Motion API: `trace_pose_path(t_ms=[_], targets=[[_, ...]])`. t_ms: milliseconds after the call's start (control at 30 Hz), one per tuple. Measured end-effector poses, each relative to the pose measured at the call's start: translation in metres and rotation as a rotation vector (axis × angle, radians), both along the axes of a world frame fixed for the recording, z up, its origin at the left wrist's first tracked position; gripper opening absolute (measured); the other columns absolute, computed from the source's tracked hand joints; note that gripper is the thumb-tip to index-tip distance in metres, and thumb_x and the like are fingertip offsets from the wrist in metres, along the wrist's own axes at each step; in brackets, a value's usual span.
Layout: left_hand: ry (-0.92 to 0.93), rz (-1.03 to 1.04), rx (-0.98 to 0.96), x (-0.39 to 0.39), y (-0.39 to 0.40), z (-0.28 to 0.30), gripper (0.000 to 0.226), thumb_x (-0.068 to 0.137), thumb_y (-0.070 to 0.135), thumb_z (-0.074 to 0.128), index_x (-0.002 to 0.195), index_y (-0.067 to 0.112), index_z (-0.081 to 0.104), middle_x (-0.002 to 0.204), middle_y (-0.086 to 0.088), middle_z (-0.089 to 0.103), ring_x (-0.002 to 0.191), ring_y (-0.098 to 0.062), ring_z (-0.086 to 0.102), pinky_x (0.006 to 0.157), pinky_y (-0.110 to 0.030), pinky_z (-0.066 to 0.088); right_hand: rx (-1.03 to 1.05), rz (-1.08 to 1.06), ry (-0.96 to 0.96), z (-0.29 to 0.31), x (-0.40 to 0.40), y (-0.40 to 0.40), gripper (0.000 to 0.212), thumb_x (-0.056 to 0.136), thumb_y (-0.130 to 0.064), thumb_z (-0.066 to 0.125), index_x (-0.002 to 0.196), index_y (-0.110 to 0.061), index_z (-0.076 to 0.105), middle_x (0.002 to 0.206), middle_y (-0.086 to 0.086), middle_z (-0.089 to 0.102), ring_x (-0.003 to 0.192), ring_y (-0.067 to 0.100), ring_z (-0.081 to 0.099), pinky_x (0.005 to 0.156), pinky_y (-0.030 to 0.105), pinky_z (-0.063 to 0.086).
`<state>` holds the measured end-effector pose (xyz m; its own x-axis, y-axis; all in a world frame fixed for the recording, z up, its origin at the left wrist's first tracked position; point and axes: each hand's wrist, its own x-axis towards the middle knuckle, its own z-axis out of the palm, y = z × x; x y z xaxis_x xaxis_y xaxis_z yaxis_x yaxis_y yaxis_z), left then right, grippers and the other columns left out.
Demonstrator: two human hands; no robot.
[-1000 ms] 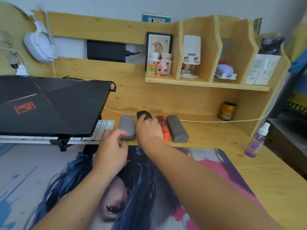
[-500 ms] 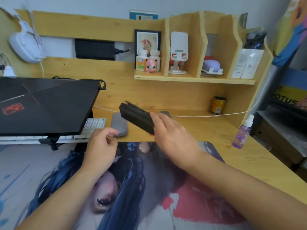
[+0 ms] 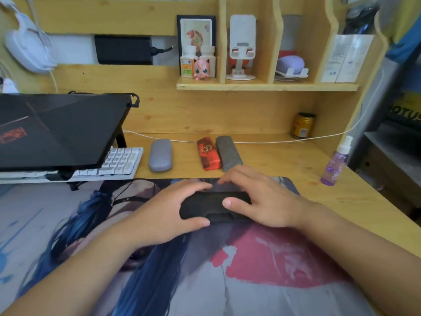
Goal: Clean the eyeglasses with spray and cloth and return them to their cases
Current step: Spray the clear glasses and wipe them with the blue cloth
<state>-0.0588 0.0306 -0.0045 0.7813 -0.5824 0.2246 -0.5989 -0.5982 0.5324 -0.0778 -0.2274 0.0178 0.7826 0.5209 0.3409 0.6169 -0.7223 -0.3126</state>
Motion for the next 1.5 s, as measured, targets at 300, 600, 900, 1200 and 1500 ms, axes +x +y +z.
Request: trace_pose_path(t_ms=[300, 600, 900, 1200, 1500], targets=[[-0.028, 0.09, -0.132, 0.006, -0.013, -0.002, 0.089, 0.072, 0.051, 0.085, 0.144, 0.055, 0.033, 0.134, 0.03, 0.034, 0.128, 0.014, 0.037, 0.107, -0.016, 0.034, 0.082, -0.07, -0.016, -0.011, 0.007, -0.024, 0.05, 0.093, -0.061, 0.054, 0.131, -0.03, 0.064, 0.124, -0.017, 0.066, 0.118, -0.005, 0.056, 0.099, 0.019, 0.042], [0.179, 0.104, -0.25, 0.011, -0.017, -0.003, 0.128, 0.063, 0.038, 0.095, 0.141, 0.073, 0.0, 0.15, 0.034, 0.018, 0.14, 0.007, 0.028, 0.114, -0.025, 0.029, 0.614, -0.59, 0.221, -0.024, 0.056, -0.027, 0.028, 0.092, -0.006, 0.054, 0.091, -0.034, 0.05, 0.087, 0.0, 0.06, 0.069, 0.024, 0.058, 0.063, 0.038, 0.05], [0.217, 0.113, -0.202, 0.011, -0.016, -0.004, 0.124, 0.066, 0.044, 0.091, 0.146, 0.067, 0.0, 0.147, 0.024, 0.033, 0.126, 0.024, 0.03, 0.099, -0.013, 0.031, -0.035, -0.123, -0.02, 0.008, 0.012, 0.001, 0.012, 0.089, -0.04, 0.072, 0.093, -0.032, 0.079, 0.089, -0.012, 0.063, 0.092, 0.011, 0.048, 0.081, 0.02, 0.034], [0.214, 0.145, -0.192, 0.013, -0.011, 0.001, 0.124, 0.066, 0.042, 0.092, 0.145, 0.069, -0.001, 0.14, 0.022, 0.035, 0.116, 0.027, 0.03, 0.09, -0.011, 0.033, 0.288, -0.444, -0.382, 0.02, 0.019, -0.025, 0.001, 0.084, -0.019, 0.079, 0.083, -0.018, 0.079, 0.074, -0.005, 0.059, 0.07, 0.012, 0.052, 0.067, 0.029, 0.043], [0.216, 0.212, -0.177, 0.017, 0.008, 0.001, 0.121, 0.066, 0.037, 0.092, 0.145, 0.069, 0.006, 0.14, 0.019, 0.034, 0.125, -0.004, 0.04, 0.101, -0.027, 0.033, -0.507, -0.724, -0.177, -0.004, 0.005, -0.045, 0.016, 0.076, 0.004, 0.067, 0.075, -0.011, 0.062, 0.082, 0.006, 0.051, 0.068, 0.034, 0.06, 0.048, 0.034, 0.03]])
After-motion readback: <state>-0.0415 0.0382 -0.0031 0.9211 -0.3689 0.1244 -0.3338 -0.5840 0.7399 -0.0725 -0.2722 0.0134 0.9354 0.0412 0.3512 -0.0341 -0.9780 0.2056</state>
